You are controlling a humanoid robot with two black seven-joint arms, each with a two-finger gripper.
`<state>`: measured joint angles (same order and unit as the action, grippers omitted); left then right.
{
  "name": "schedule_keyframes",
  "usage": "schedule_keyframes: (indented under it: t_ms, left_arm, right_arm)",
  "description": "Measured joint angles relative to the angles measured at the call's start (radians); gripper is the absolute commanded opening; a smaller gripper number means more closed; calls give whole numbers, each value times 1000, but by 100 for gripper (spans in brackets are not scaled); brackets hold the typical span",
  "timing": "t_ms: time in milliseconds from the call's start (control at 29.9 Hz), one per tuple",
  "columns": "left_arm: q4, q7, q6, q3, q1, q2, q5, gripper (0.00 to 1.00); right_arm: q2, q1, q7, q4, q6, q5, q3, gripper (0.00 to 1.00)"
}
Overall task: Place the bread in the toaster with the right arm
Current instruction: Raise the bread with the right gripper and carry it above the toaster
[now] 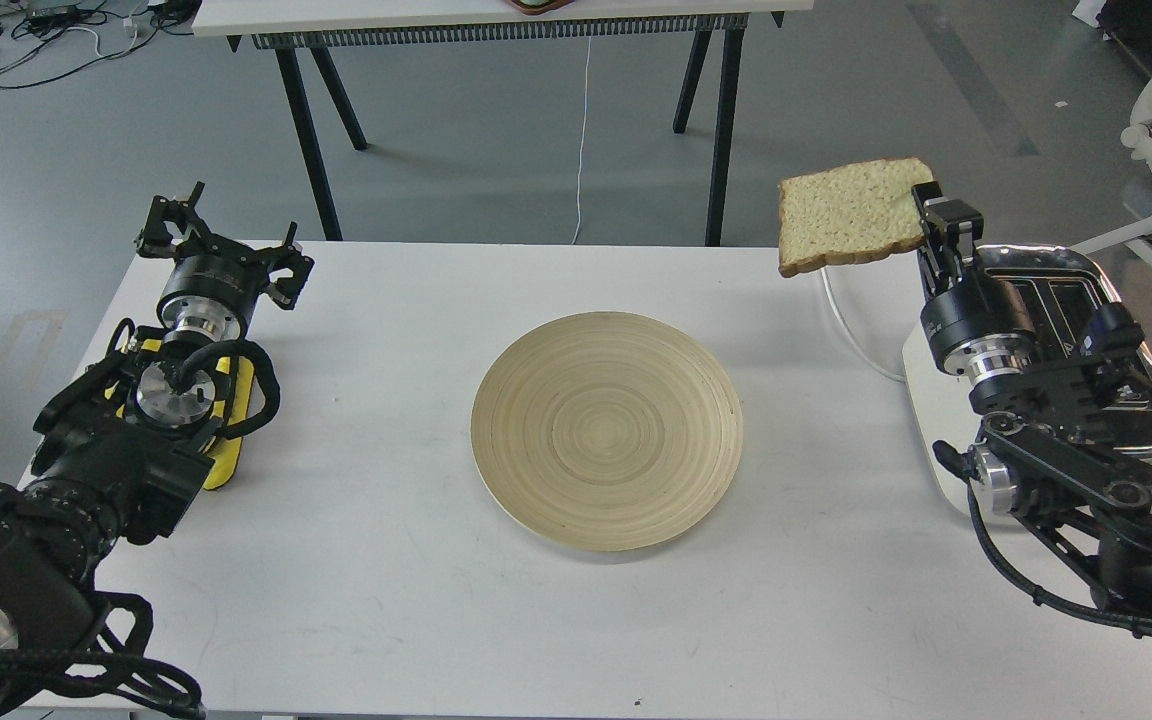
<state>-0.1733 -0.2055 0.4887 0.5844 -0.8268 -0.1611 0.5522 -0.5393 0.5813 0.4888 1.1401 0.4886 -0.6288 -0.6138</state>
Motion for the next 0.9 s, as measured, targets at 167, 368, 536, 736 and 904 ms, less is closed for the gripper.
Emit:
schedule_keyframes:
  t_ms: [167, 368, 536, 736, 904]
  left_arm:
    - [0, 0, 0, 0, 0, 0, 0, 100]
    - [0, 0, 0, 0, 0, 0, 0, 100]
    - [0, 0, 0, 0, 0, 0, 0, 100]
    - [0, 0, 0, 0, 0, 0, 0, 100]
    - [0, 0, 0, 0, 0, 0, 0, 100]
  right_arm:
    - [-236, 11, 0, 97, 0, 0, -54, 1]
    - [-522, 4, 0, 129, 0, -6, -59, 1]
    - [-671, -4, 0, 124, 0, -66, 28, 1]
    - [-718, -6, 0, 119, 0, -163, 169, 1]
    - [-674, -7, 0, 121, 0, -175, 263, 1]
